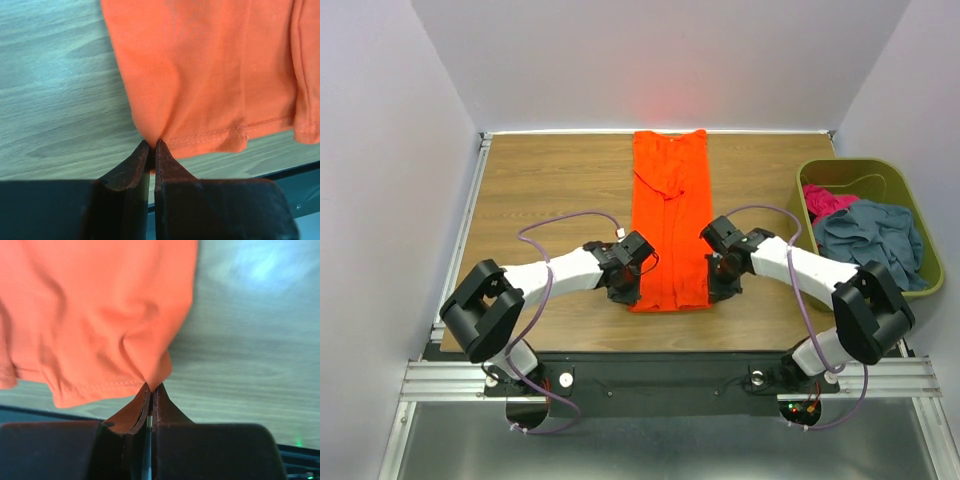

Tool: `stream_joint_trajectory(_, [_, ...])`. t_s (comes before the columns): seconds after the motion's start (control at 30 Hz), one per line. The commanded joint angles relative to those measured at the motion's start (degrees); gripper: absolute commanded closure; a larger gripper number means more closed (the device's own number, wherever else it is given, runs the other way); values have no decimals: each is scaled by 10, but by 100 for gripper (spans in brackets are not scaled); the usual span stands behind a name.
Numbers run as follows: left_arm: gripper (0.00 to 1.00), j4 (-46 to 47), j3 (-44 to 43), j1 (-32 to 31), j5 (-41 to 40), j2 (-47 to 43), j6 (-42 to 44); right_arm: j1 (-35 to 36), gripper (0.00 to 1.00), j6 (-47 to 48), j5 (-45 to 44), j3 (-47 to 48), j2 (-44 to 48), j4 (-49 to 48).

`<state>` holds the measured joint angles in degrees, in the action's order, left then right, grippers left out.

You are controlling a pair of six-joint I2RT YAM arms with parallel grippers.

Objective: Fold and stack the t-shirts
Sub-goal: Fold the tshirt

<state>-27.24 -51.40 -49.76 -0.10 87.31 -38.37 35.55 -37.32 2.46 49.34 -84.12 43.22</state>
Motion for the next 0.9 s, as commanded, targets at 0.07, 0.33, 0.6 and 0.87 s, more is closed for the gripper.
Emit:
stream_joint_trajectory(0.07, [100,-22,-90,36,-43,11,7,-36,99,56,-113,127,-17,27])
stream_joint_trajectory(0.33, [100,-35,-261,125,-66,110,73,-92,99,130,-135,343,-140,27])
stream_joint_trajectory(0.6, [100,-38,-425,173,-78,218,130,-137,99,171,-135,492,-258,23])
stream_joint_trajectory(0.87, [100,-4,-499,195,-84,302,161,-167,99,189,-123,548,-329,0])
